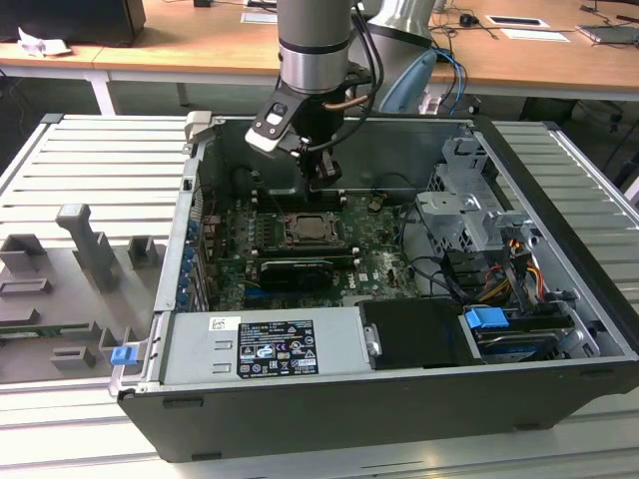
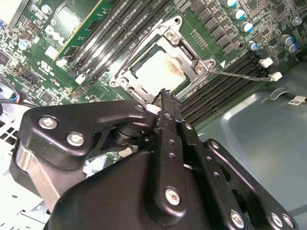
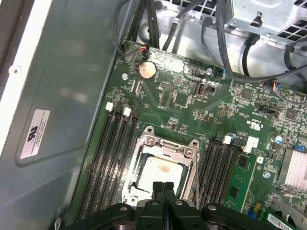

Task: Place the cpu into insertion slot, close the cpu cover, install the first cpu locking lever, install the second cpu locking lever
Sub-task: 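Install the first cpu locking lever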

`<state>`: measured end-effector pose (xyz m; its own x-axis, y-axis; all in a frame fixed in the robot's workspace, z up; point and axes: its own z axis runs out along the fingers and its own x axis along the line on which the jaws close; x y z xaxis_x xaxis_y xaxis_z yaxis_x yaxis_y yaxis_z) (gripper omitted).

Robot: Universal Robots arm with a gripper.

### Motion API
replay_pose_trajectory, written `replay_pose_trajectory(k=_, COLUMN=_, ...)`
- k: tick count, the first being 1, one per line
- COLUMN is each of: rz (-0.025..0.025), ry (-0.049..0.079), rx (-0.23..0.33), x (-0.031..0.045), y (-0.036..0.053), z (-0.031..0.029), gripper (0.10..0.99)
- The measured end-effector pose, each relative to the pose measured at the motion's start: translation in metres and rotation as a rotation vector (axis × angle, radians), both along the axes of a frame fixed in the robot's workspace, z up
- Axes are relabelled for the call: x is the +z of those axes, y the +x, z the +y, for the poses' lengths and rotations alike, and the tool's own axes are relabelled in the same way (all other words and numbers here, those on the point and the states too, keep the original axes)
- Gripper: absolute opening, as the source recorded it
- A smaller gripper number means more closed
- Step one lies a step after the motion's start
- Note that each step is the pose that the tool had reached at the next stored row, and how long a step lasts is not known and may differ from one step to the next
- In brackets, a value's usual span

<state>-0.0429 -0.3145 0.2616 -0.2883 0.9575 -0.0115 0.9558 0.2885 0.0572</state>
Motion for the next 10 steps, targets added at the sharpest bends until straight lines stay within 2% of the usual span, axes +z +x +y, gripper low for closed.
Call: replay_pose_trajectory(k=10, rz=-0.0001, ry=0.000, rx=0.092, x=0.0000, y=0.0000, z=0.0000, gripper=0.106)
